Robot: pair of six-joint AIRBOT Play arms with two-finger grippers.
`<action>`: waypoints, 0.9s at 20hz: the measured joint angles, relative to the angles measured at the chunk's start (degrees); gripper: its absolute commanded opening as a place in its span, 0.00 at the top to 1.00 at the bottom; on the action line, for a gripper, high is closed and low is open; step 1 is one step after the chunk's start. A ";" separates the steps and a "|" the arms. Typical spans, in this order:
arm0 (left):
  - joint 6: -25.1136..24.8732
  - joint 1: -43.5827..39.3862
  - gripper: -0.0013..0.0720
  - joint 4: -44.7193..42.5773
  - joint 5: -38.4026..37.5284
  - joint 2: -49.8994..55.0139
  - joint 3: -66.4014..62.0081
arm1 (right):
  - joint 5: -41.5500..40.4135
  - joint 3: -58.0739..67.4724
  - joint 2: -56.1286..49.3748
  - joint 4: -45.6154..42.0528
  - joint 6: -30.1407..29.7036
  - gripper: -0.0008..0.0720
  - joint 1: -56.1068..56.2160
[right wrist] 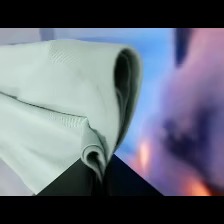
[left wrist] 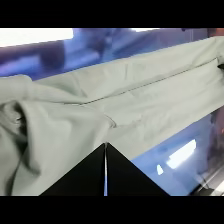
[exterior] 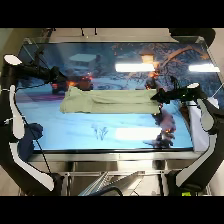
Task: Fold the shirts.
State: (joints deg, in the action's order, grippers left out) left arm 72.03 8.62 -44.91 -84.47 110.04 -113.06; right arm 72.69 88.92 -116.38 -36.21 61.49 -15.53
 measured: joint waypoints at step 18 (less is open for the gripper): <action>9.05 -36.48 0.96 0.26 22.14 21.42 -6.54 | 13.70 11.32 16.02 14.32 4.17 0.97 6.93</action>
State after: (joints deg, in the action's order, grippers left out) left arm 81.08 -27.86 -44.64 -62.33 131.46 -119.59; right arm 86.39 100.25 -100.36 -21.89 65.67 -8.60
